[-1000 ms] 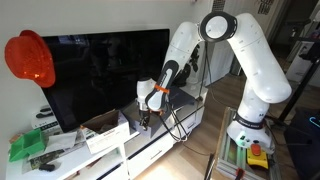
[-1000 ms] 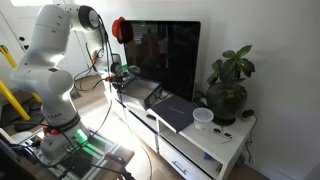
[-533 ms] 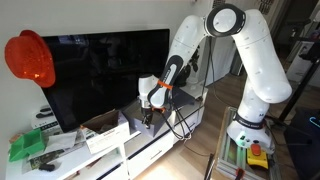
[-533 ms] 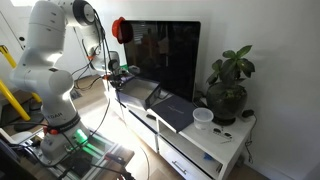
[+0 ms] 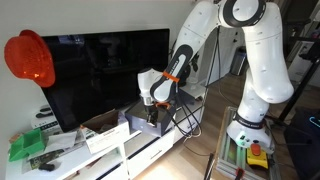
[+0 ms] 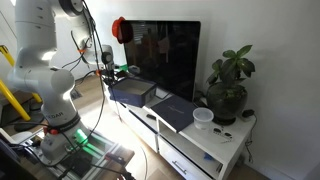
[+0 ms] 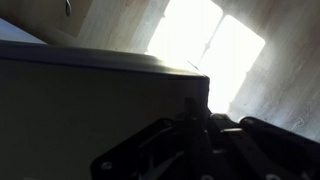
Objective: Put the grey box in the bottom middle shelf
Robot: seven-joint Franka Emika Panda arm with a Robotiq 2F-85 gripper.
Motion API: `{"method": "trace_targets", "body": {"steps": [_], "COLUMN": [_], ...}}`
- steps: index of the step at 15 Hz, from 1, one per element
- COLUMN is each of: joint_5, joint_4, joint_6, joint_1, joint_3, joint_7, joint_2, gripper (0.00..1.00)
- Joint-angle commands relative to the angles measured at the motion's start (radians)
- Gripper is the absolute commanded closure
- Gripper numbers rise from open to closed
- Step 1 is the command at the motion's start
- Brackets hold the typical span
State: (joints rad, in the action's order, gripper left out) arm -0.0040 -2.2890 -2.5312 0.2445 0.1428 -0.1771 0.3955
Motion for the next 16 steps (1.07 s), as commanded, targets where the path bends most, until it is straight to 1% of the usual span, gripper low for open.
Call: {"method": "trace_targets", "body": {"steps": [1,4,5,7,10,13,16], "joint_5": [0.013,0.081,0.138,0.214,0.316,0.387,0.449], "joint_4": [-0.076,-0.116,-0.131,-0.158,-0.196,-0.238,-0.264], "joint_6": [0.073,0.117,0.114,0.102,0.123,0.146,0.182], "joint_1": [0.014,-0.004,-0.017,-0.023,-0.021,-0.018,-0.016], "joint_3": [0.018,0.045,0.064,0.081,0.104,0.104,0.099], "joint_7": [-0.038,-0.049,-0.021,-0.010,-0.003,-0.025,-0.018], "joint_2": [-0.121,-0.179,-0.197,-0.230,-0.288,-0.349,-0.385], "gripper": [0.99,0.99,0.99,0.99,0.99,0.99,0.99]}}
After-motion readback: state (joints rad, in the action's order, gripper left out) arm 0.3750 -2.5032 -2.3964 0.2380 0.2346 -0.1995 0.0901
